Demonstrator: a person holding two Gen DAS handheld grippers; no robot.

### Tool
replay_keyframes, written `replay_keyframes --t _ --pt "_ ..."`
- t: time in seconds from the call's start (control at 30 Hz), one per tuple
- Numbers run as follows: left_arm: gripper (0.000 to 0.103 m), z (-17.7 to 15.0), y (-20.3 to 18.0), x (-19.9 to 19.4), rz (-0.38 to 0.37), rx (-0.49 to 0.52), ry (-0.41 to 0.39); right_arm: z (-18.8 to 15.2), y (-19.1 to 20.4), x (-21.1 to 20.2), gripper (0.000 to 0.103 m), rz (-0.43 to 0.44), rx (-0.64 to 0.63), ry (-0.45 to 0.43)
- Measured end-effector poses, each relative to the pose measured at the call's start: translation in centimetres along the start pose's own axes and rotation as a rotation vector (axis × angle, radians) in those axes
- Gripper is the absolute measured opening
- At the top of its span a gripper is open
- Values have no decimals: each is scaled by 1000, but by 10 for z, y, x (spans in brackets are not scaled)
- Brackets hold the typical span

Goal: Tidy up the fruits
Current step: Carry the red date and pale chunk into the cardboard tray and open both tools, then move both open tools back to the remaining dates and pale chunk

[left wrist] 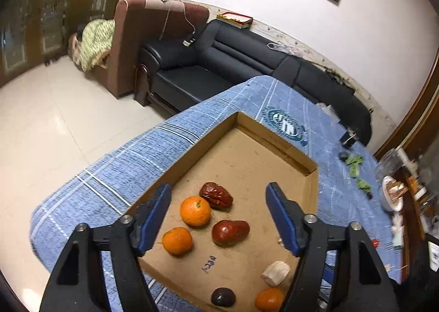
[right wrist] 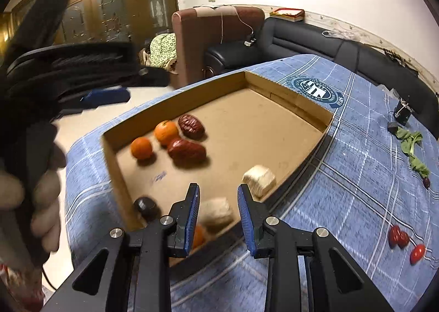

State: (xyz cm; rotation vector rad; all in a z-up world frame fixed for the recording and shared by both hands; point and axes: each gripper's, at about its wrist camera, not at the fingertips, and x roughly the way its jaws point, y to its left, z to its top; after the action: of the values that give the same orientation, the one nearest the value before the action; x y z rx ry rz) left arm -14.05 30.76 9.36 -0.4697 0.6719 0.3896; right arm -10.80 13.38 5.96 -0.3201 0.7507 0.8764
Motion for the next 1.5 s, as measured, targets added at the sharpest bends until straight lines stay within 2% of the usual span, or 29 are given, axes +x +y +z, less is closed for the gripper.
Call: replay_keyframes --t 0.1,0.27,0.5,0.63,0.77,1.3,1.5 --pt "86 -3 -16 -5 69 68 -13 -8 -7 -13 32 -13 25 -10" --pt "86 -16 -53 -11 8 185 -15 -25 -34 -34 33 -73 106 -13" --pt "86 -40 -102 -16 33 343 -37 -49 -72 -56 34 -119 234 -17" --pt "83 -52 -120 -13 7 396 6 -59 -88 -66 35 -138 278 -27" --pt "83 -62 -139 -13 13 459 6 -71 -104 -77 35 -154 314 -38" --pt "83 -80 -184 -1 3 556 32 -108 -157 -94 36 -198 442 -50" --pt "83 -79 -186 9 -38 551 65 -134 -194 -112 36 -274 513 -40"
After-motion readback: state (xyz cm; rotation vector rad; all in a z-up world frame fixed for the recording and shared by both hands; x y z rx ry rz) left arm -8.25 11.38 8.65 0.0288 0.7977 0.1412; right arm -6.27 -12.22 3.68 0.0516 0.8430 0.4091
